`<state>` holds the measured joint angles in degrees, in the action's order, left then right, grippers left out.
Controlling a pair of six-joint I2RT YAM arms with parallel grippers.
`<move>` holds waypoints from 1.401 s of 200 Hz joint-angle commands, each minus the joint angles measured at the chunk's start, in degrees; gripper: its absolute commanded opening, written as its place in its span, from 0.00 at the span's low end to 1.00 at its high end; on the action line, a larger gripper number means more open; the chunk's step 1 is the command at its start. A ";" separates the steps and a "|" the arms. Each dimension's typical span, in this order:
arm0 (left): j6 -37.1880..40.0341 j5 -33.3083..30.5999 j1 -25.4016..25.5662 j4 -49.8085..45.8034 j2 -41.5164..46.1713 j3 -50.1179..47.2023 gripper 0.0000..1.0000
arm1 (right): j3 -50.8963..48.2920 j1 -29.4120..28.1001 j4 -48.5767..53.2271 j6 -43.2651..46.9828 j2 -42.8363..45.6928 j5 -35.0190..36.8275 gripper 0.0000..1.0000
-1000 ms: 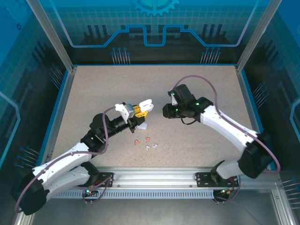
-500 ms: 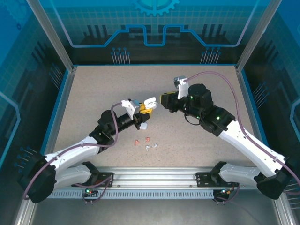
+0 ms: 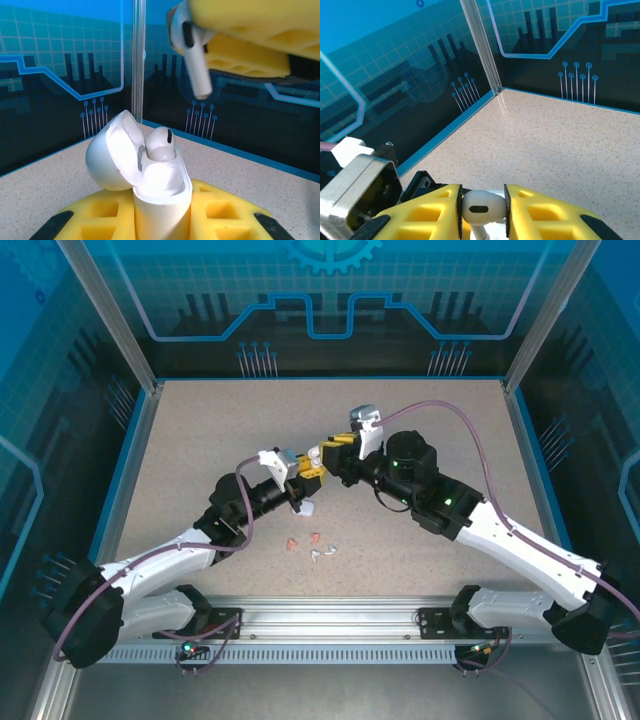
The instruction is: Insert the wireless bluetooth earbuds into the charging case
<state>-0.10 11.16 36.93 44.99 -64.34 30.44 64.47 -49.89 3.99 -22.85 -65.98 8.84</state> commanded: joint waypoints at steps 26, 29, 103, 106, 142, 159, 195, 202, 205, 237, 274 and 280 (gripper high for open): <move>-1.01 -1.64 0.60 2.60 -0.41 2.26 0.00 | -1.23 -1.52 -4.05 -0.02 -1.52 1.78 0.27; -1.08 -1.71 0.54 2.72 -0.40 2.26 0.00 | -1.27 -1.60 -4.12 -0.06 -1.60 1.81 0.27; -1.61 -2.20 0.60 3.05 -0.87 2.61 0.00 | -2.43 -2.80 -4.07 -0.15 -2.45 3.17 0.27; -1.65 -2.21 0.60 3.15 -0.88 2.61 0.00 | -2.49 -2.84 -4.08 -0.15 -2.53 3.20 0.27; -2.09 -2.07 0.60 3.75 -1.14 2.62 0.00 | -2.45 -3.06 -3.98 -0.13 -3.44 3.74 0.27; -2.18 -2.10 0.54 3.87 -1.16 2.55 0.00 | -2.48 -3.08 -4.15 -0.20 -3.88 3.91 0.27; -2.25 -2.21 0.59 4.10 -1.09 2.30 0.00 | -2.44 -3.14 -4.25 -0.08 -4.24 4.45 0.27; -2.24 -2.24 0.58 4.13 -1.10 2.26 0.00 | -2.47 -3.17 -4.25 -0.07 -4.23 4.60 0.27; -2.27 -2.20 0.58 4.14 -1.12 2.27 0.00 | -2.47 -3.15 -4.21 -0.09 -4.25 4.62 0.27; -2.52 -2.23 0.60 4.27 -1.18 2.33 0.00 | -3.01 -3.19 -4.28 -0.04 -3.97 5.93 0.27; -2.88 -2.64 0.58 4.39 -1.15 2.35 0.00 | -2.81 -3.11 -3.32 0.09 -4.07 5.27 0.27; -2.93 -2.70 0.60 4.32 -1.16 2.35 0.00 | -2.88 -3.17 -3.05 0.01 -3.91 5.22 0.27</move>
<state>-1.63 9.63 37.04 45.82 -65.63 31.07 61.78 -52.14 0.99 -22.87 -70.11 13.32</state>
